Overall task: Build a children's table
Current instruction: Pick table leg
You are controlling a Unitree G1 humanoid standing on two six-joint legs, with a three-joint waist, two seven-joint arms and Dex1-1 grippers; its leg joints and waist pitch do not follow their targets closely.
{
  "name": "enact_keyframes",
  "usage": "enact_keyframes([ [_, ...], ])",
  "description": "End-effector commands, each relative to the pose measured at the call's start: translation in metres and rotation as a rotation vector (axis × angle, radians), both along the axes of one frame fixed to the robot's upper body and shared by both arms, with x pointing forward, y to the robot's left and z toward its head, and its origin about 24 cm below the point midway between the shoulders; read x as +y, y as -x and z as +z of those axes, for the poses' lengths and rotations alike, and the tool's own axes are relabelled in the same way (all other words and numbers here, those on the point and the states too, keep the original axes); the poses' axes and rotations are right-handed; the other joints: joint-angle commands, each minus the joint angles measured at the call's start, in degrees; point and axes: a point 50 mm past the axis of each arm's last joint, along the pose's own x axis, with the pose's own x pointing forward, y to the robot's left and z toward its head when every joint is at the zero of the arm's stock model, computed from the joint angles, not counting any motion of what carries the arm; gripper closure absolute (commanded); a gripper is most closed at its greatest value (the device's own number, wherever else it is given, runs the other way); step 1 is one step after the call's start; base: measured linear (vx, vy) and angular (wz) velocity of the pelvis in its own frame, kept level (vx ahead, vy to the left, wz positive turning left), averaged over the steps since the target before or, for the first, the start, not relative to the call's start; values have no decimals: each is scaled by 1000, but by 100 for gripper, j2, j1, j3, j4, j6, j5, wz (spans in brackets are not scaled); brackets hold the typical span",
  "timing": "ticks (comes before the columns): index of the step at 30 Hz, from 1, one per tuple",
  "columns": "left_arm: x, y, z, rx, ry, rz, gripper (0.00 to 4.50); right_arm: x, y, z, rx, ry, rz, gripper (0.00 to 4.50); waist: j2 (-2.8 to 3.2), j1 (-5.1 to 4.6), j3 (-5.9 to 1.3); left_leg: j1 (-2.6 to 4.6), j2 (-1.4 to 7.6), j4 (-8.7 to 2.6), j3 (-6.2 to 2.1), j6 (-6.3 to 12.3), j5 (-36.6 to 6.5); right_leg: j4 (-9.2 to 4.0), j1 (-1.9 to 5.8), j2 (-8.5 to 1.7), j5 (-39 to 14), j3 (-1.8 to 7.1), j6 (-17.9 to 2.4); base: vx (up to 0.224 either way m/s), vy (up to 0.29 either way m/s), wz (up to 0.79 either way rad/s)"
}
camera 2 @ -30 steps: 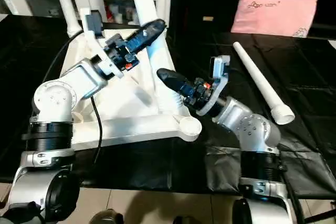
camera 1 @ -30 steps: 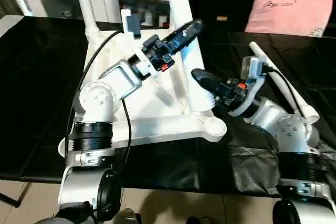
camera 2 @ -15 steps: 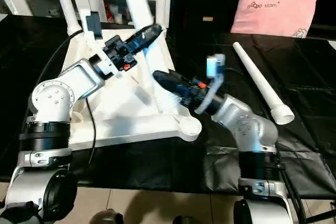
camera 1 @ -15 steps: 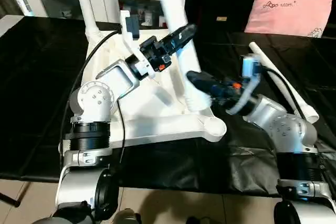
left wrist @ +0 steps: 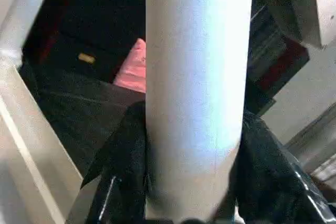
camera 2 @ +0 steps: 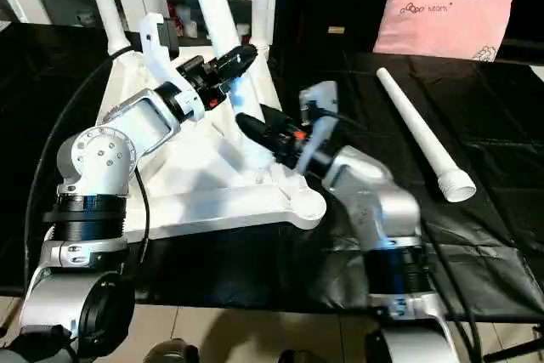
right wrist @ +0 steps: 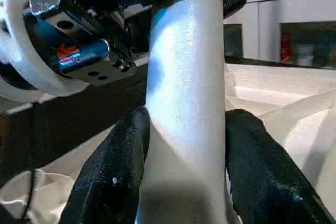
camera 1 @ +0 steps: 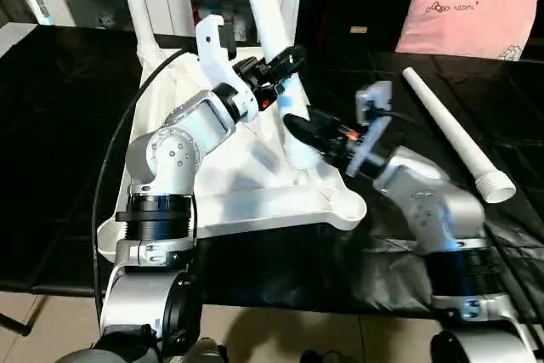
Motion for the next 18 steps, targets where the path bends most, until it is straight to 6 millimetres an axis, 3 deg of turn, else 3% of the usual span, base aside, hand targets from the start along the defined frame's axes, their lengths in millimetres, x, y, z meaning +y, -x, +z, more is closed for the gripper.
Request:
enact_keyframes([
  [1,-1,-2,10,-68,-45,4,262,4,1,0,-16,44,28,191,-84,-19,-533,93,127,-408,-42,78,-899,-543,347,-416,-2423,311,-102,0,0,0],
  [4,6,-3,11,-92,-68,-21,262,-2,2,3,9,5,57,173,-86,-29,-535,87,114,-413,-46,98,-922,-542,362,-414,-2409,313,-100,0,0,0],
  [7,13,3,14,-143,-96,-172,262,-15,5,10,48,-85,139,148,-78,-36,-538,89,127,-414,-48,141,-895,-519,370,-415,-2307,328,-148,0,0,0],
  [12,14,14,16,-199,-135,-393,262,-26,4,17,65,-133,208,115,-66,-32,-542,96,150,-410,-36,123,-790,-454,370,-441,-2036,344,-483,0,0,0],
  [18,9,31,20,-253,-112,-653,262,-26,16,21,125,-120,421,96,-67,-24,-540,90,151,-404,-28,103,-817,-436,401,-451,-2001,357,-632,0,0,0],
])
